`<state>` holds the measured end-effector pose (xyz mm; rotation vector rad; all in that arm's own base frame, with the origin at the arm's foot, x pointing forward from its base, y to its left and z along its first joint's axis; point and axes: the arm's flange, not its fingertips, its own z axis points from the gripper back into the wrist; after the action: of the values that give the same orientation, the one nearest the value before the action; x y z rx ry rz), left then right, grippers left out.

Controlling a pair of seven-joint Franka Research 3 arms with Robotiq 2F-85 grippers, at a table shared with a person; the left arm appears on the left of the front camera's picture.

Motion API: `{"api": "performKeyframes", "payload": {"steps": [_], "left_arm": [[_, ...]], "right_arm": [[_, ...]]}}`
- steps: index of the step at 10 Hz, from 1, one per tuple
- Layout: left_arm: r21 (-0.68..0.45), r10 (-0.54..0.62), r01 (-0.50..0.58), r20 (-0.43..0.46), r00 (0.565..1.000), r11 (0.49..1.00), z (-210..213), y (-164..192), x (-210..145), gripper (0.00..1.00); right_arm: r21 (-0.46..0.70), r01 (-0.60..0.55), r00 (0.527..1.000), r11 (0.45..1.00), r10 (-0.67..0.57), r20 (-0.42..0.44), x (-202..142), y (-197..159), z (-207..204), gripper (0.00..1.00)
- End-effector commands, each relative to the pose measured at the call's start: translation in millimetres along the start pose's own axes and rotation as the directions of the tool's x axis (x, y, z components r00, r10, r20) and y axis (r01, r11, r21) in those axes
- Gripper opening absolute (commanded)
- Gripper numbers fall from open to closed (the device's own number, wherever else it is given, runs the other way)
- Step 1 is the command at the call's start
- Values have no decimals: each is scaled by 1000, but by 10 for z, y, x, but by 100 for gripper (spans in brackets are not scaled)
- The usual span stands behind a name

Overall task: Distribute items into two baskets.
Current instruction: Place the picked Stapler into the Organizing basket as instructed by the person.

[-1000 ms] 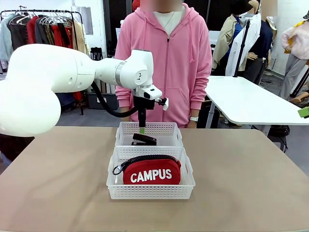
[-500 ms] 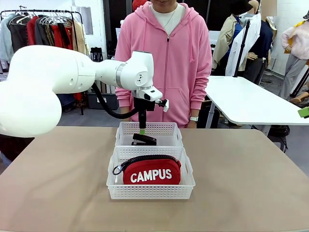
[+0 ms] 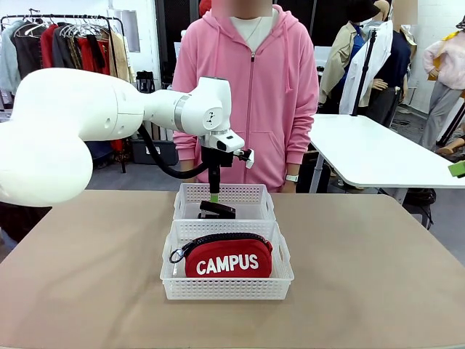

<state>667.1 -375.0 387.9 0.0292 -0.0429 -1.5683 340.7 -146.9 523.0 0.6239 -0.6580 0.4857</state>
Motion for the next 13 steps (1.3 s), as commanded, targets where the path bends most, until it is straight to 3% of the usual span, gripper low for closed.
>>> {"api": "performKeyframes", "payload": {"steps": [1, 7, 11, 13], "left_arm": [[8, -1, 1, -3, 1000, 1000, 34, 6, -6, 100], [-12, 19, -19, 2, 1000, 1000, 57, 1, -71, 100], [-38, 124, -120, 103, 987, 992, 563, -59, -709, 100], [-36, 206, -203, 181, 962, 979, 832, -191, -1236, 100]], "right_arm": [[7, -9, 1000, 1000, 9, 14, 14, -5, 5, 100], [7, -9, 1000, 1000, 9, 14, 14, -5, 5, 100], [7, -9, 1000, 1000, 9, 14, 14, -5, 5, 100], [7, -9, 1000, 1000, 9, 14, 14, -5, 5, 100]]}}
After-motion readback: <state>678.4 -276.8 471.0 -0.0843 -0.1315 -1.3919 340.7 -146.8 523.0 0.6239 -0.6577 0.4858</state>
